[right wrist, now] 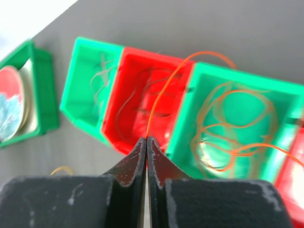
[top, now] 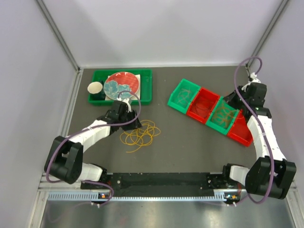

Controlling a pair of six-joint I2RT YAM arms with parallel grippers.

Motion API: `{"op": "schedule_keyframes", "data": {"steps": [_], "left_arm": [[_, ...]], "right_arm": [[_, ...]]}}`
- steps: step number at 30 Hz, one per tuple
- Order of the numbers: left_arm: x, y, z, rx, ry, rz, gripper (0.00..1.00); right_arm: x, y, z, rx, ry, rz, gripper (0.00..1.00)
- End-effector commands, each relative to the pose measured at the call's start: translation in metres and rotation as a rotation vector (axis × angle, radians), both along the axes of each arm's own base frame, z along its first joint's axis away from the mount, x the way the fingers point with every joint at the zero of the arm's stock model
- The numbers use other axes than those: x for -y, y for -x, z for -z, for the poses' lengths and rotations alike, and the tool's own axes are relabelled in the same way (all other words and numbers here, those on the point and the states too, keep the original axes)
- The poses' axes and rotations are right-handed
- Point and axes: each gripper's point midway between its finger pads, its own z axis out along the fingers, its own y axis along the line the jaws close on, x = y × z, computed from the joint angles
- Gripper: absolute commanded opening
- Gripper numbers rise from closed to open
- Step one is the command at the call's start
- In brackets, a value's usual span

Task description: Untangle the cables

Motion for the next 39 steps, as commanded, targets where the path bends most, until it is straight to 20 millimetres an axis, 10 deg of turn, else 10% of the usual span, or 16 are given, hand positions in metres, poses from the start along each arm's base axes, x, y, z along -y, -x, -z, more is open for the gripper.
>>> {"op": "schedule_keyframes", "data": {"steps": [1,10,39], "left_arm": [[0.001,-0.005,-0.017,0.070,0.033,-0.007,0.49],[-0.005,-0.002,-0.021,0.082,0.022,-0.019,0.49],[-0.009,0.000,-0.017,0.063,0.015,-0.021,0.50]], "right_arm": [[-0.037,-0.011,-0.007,0.057,-0.111,-0.115,0.00],[-0.063,-0.022,0.014,0.037,-0.182,-0.155,0.00],[0.065,-0.022,0.079,-0.126,-0.151,0.446,0.00]]}}
